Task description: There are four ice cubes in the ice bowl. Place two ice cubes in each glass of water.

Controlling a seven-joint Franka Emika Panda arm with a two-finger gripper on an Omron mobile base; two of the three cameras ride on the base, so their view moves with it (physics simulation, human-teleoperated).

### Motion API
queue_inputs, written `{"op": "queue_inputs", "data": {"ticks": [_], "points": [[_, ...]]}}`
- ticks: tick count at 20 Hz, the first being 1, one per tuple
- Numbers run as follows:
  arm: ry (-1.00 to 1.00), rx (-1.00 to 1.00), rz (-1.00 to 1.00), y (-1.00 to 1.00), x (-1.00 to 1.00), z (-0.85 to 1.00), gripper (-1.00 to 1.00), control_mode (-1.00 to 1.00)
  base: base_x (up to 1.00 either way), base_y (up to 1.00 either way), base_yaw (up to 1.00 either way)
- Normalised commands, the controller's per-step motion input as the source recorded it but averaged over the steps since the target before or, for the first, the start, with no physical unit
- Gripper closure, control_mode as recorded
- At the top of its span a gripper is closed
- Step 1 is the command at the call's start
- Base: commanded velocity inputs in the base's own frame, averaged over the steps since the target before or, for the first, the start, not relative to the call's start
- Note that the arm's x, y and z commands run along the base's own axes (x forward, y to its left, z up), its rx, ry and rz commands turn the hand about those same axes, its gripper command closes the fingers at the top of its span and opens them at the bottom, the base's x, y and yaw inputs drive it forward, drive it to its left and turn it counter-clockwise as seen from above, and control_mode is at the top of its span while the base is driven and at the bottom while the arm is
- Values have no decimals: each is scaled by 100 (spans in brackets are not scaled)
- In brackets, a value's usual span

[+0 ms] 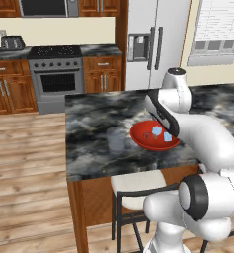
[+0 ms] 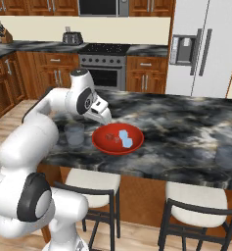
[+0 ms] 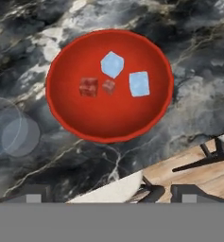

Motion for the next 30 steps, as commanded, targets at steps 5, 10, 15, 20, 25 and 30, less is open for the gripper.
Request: {"op": "queue_inputs", "data": {"ticks": [5,10,15,20,25,30], "points": [[0,4,-4,0,64,-41,-100,-100,0,0,0],[0,4,-2,-1,53,-39,-100,-100,0,0,0],[0,1,-2,-2,30,-32,-100,-100,0,0,0],[0,0,-5,0,25,-21,-100,-100,0,0,0],[0,0,-8,0,23,-17,-100,-100,0,0,0],[0,0,-9,0,8,-25,-100,-100,0,0,0]]}}
